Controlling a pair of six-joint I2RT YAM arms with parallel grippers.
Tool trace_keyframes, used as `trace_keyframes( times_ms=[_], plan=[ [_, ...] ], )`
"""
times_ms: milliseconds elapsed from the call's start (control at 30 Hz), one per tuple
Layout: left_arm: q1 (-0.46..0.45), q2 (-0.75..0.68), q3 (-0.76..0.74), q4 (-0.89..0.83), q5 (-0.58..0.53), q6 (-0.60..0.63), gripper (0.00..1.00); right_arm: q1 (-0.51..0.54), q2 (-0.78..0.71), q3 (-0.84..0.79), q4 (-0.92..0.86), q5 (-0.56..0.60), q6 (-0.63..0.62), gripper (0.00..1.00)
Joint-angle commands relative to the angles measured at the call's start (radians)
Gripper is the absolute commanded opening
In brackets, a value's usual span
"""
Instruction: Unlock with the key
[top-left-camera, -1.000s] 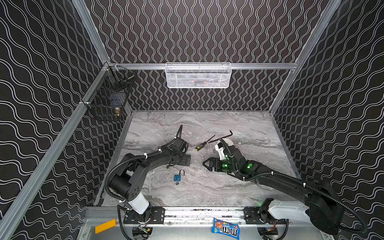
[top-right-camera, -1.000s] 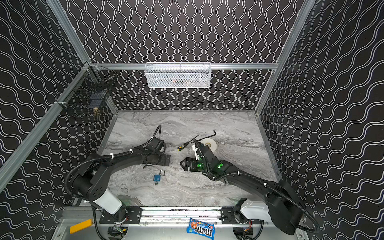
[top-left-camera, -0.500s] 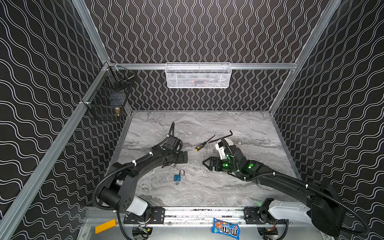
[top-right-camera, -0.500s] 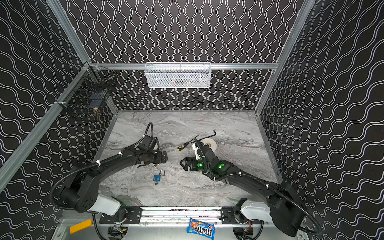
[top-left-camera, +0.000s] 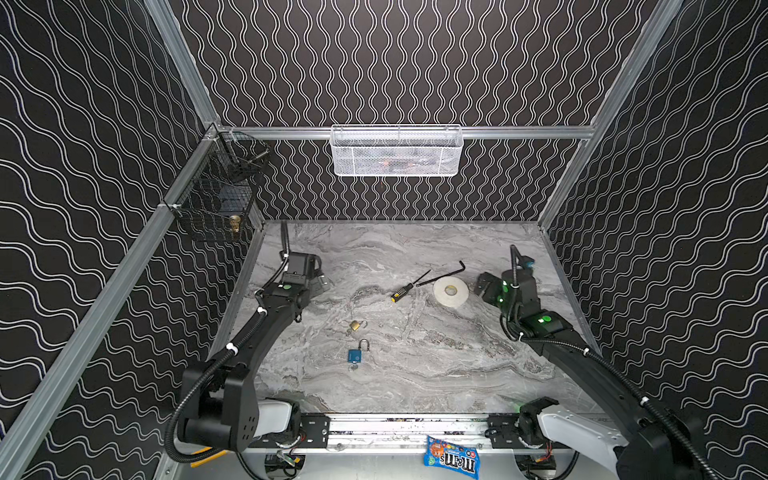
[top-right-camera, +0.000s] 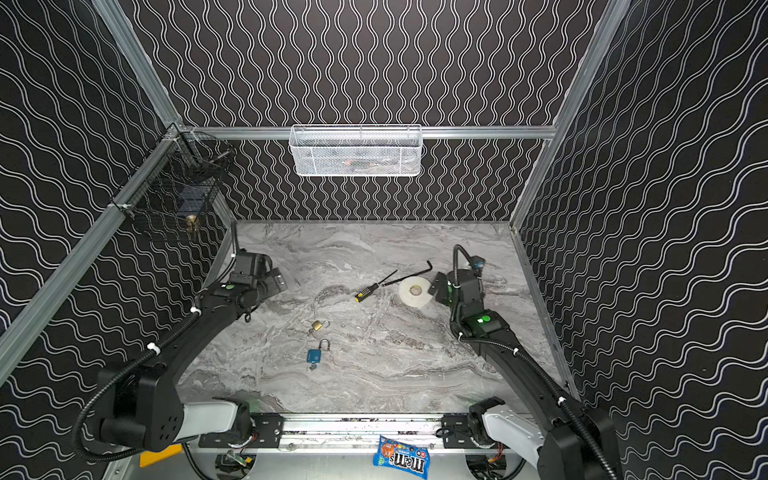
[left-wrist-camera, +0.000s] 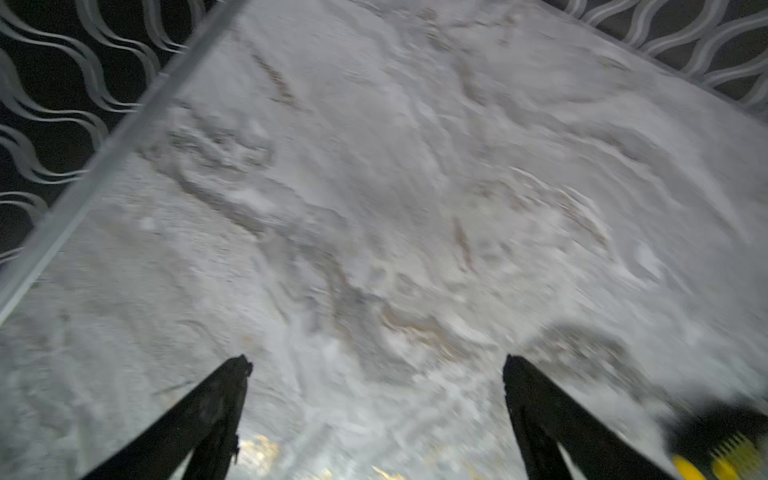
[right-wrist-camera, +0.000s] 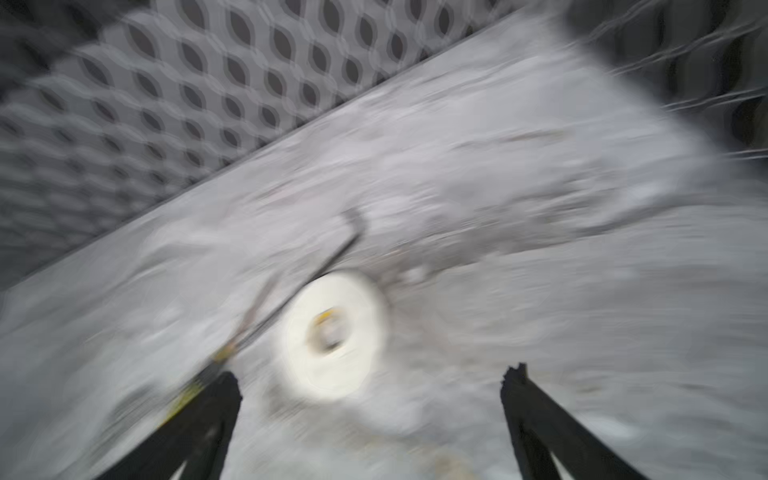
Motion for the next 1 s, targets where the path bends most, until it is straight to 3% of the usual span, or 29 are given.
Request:
trace_keyframes(
  times_ms=[0,167,333,433,533,700,767,800,867,900,967],
  plan=[
    [0.028,0.010,-0.076,0.150,-0.232,0.075,0.98,-0.109,0.015,-0.094,0.240,0.218,-0.085,0.99],
    [0.033,-0.006,-0.297,0.561,-0.262,0.258,0.98,-0.279,0.175,-0.212,0.545,0.146,-0.164,0.99],
    [0.030,0.026,-0.473,0.971,-0.175,0.404,0.99,-0.310,0.316,-0.322,0.934,-0.016,-0.286,0.99],
    [0.024,0.092,-0.547,1.223,-0.134,0.498,0.99,-0.312,0.347,-0.278,0.906,-0.073,-0.357,0.99],
    [0.017,0.194,-0.611,1.474,-0.083,0.556,0.99,-0.331,0.365,-0.389,1.167,-0.141,-0.400,0.99],
    [0.010,0.219,-0.605,1.483,-0.046,0.569,0.99,-0.335,0.493,-0.460,1.462,-0.303,-0.485,0.99],
    [0.010,0.239,-0.625,1.549,0.012,0.599,0.99,-0.337,0.451,-0.382,1.217,-0.316,-0.461,0.99],
    [0.010,0.251,-0.628,1.562,0.045,0.609,0.99,-0.338,0.448,-0.378,1.202,-0.318,-0.466,0.99],
    [0.010,0.303,-0.635,1.605,0.091,0.624,0.99,-0.338,0.493,-0.413,1.363,-0.314,-0.487,0.99],
    [0.008,0.361,-0.646,1.719,0.079,0.643,0.99,-0.338,0.472,-0.401,1.300,-0.314,-0.479,0.99],
    [0.007,0.316,-0.639,1.627,0.065,0.607,0.99,-0.338,0.446,-0.384,1.215,-0.316,-0.470,0.99]
  ],
)
